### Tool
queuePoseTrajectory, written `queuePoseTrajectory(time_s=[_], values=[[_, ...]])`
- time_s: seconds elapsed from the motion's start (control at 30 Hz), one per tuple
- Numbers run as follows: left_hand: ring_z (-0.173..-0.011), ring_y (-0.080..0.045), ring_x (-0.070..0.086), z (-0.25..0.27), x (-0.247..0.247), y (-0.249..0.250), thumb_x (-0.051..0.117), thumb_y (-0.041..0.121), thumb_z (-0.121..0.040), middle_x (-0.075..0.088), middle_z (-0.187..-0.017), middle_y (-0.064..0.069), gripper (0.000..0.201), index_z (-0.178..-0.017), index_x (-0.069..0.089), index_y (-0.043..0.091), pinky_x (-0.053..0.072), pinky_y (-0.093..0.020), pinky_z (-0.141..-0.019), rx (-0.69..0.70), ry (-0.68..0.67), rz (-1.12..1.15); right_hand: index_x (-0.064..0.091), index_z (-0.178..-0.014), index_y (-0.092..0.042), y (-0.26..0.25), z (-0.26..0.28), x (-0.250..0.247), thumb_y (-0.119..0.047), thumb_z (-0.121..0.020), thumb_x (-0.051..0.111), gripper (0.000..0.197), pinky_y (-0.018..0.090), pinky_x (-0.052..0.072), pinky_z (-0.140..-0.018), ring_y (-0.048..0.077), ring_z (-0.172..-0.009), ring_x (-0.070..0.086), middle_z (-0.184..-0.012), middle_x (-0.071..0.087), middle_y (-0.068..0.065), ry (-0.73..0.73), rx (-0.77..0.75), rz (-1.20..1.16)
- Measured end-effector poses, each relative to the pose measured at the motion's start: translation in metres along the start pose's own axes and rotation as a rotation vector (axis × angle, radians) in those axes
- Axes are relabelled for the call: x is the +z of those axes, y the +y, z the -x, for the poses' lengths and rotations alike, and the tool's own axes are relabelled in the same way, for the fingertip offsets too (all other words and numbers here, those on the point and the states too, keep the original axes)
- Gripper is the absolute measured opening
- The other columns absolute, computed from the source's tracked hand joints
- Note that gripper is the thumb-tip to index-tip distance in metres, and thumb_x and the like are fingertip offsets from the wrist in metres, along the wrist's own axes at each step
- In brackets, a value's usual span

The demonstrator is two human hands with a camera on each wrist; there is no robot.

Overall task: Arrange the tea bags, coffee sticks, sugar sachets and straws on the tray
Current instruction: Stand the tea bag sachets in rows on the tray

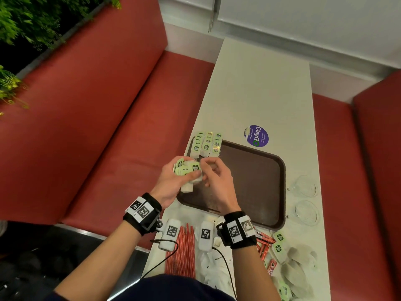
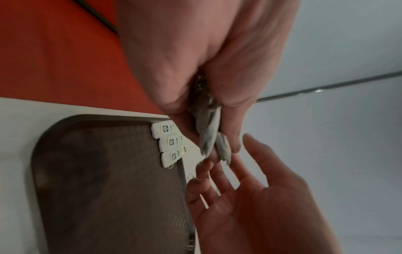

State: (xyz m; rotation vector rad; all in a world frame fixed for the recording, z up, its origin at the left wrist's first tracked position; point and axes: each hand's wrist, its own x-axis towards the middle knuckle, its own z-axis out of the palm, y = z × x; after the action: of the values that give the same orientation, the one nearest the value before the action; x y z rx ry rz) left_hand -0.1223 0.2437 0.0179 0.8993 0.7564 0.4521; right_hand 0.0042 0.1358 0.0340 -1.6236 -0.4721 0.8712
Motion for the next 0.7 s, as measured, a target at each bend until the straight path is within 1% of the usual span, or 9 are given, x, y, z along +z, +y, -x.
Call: queuePoseTrajectory(time_s=[0.07,0.13,0.17,0.27,0.37,0.47,0.57,0.67,0.7], values=[[-0.109,-0.026,0.072,0.002,0.0,-0.002,0.095,0.006,-0.075,0.076,-0.112,-0.015,0.05,-0.119,0.072,0.009,0.06,-0.048,-0.099,0.015,-0.025,-0.095,0.078,-0.106,-0.02,-0.001,-0.001,-0.003,-0.02,-0.1,0.076,0.007,0.024,0.055,-0.072,0.008,-0.081,0.07,-0.096,0.077,0.007,-0.046,-0.017,0.049],[-0.104,-0.025,0.072,0.003,0.0,-0.003,0.095,0.005,-0.075,0.075,-0.108,-0.014,0.047,-0.115,0.072,0.009,0.062,-0.047,-0.094,0.016,-0.027,-0.148,0.078,-0.099,-0.017,-0.002,-0.002,-0.006,-0.014,-0.095,0.079,0.005,0.029,0.057,-0.077,0.012,-0.085,0.071,-0.095,0.077,0.01,-0.059,-0.033,0.072],[-0.103,-0.027,0.074,0.003,0.0,-0.003,0.095,0.006,-0.075,0.075,-0.109,-0.016,0.047,-0.115,0.071,0.008,0.064,-0.047,-0.09,0.002,-0.027,-0.139,0.078,-0.097,-0.017,-0.002,-0.002,-0.007,-0.013,-0.095,0.08,0.005,0.03,0.057,-0.076,0.013,-0.086,0.071,-0.096,0.077,0.011,-0.057,-0.036,0.065],[-0.101,-0.032,0.077,0.006,0.002,-0.002,0.092,0.014,-0.079,0.074,-0.113,-0.021,0.046,-0.118,0.068,0.004,0.067,-0.043,-0.077,-0.051,-0.018,-0.071,0.076,-0.101,-0.013,-0.004,-0.003,-0.009,-0.015,-0.098,0.079,0.005,0.025,0.054,-0.066,0.014,-0.083,0.07,-0.099,0.077,0.015,-0.012,-0.047,0.003],[-0.092,-0.026,0.073,0.006,0.003,-0.002,0.09,0.02,-0.084,0.072,-0.106,-0.015,0.04,-0.116,0.07,0.006,0.064,-0.037,-0.068,-0.063,-0.028,-0.084,0.074,-0.105,-0.012,-0.005,-0.005,-0.014,-0.019,-0.099,0.08,0.011,0.028,0.056,-0.067,0.016,-0.081,0.071,-0.099,0.079,0.012,0.046,-0.079,-0.045],[-0.085,-0.024,0.069,0.004,0.002,-0.002,0.088,0.017,-0.088,0.072,-0.103,-0.012,0.032,-0.116,0.073,0.009,0.061,-0.034,-0.063,-0.058,-0.056,-0.129,0.073,-0.106,-0.01,-0.009,-0.005,-0.016,-0.018,-0.099,0.08,0.012,0.031,0.06,-0.072,0.02,-0.086,0.075,-0.102,0.081,0.008,0.082,-0.099,-0.071],[-0.086,-0.023,0.068,0.002,0.003,-0.002,0.085,0.019,-0.092,0.072,-0.102,-0.011,0.025,-0.114,0.075,0.011,0.06,-0.034,-0.062,-0.041,-0.073,-0.166,0.074,-0.104,-0.013,-0.014,-0.005,-0.018,-0.019,-0.099,0.081,0.011,0.037,0.061,-0.077,0.023,-0.09,0.074,-0.102,0.081,0.005,0.075,-0.123,-0.039],[-0.088,-0.02,0.069,-0.001,0.004,-0.003,0.083,0.021,-0.093,0.074,-0.103,-0.007,0.022,-0.113,0.076,0.014,0.058,-0.034,-0.062,-0.03,-0.082,-0.157,0.074,-0.101,-0.016,-0.018,-0.005,-0.021,-0.02,-0.098,0.081,0.009,0.043,0.06,-0.086,0.024,-0.097,0.075,-0.104,0.08,0.001,0.059,-0.164,0.01],[-0.088,-0.02,0.069,-0.002,0.005,-0.003,0.083,0.02,-0.093,0.074,-0.102,-0.006,0.022,-0.113,0.076,0.014,0.057,-0.034,-0.061,-0.033,-0.078,-0.143,0.074,-0.102,-0.015,-0.018,-0.005,-0.022,-0.019,-0.098,0.081,0.009,0.043,0.061,-0.086,0.024,-0.097,0.075,-0.104,0.08,0.001,0.059,-0.169,0.003]])
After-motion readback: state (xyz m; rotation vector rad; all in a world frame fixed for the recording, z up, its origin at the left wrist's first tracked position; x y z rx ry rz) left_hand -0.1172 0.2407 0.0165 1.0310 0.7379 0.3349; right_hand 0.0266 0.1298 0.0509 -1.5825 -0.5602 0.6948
